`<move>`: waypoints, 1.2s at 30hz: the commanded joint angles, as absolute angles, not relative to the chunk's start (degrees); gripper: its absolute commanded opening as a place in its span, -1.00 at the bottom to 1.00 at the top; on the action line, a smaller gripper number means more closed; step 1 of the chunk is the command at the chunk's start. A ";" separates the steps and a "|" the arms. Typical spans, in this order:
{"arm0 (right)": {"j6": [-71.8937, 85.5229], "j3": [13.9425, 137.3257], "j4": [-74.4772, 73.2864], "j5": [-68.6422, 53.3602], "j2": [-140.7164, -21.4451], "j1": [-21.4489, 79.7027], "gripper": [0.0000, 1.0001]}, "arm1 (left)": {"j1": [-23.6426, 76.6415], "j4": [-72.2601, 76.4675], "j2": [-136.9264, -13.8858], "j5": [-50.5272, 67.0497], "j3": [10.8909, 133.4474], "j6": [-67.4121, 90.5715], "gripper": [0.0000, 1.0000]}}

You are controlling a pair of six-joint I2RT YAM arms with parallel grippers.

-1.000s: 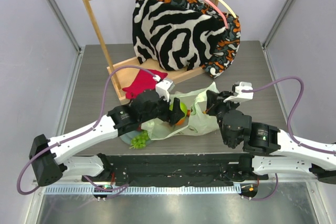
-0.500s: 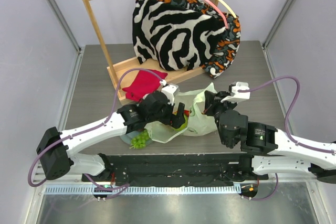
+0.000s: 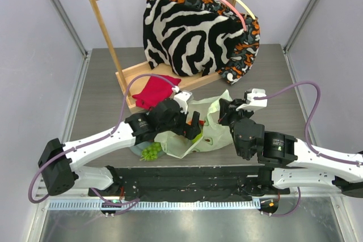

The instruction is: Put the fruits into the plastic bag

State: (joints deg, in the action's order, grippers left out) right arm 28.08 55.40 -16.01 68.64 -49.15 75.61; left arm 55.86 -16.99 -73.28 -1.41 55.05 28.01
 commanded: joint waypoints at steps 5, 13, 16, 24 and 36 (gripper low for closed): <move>29.88 56.51 -15.29 69.52 -48.60 75.41 -0.98 | 55.90 -11.17 -64.43 7.80 55.63 24.26 1.00; 29.80 56.60 -15.47 69.87 -48.51 75.41 -0.98 | 55.29 -9.84 -52.39 10.99 55.81 21.09 0.99; 29.27 57.39 -15.38 69.70 -49.22 75.41 -0.98 | 51.52 -12.12 -50.36 9.23 57.12 22.32 1.00; 29.44 57.83 -15.91 68.82 -49.75 75.32 -0.98 | 26.32 -21.07 -48.52 3.70 55.90 34.17 0.99; 30.85 56.95 -16.79 69.08 -48.51 75.32 -0.98 | 16.26 -33.22 -41.05 -5.11 37.11 43.50 1.00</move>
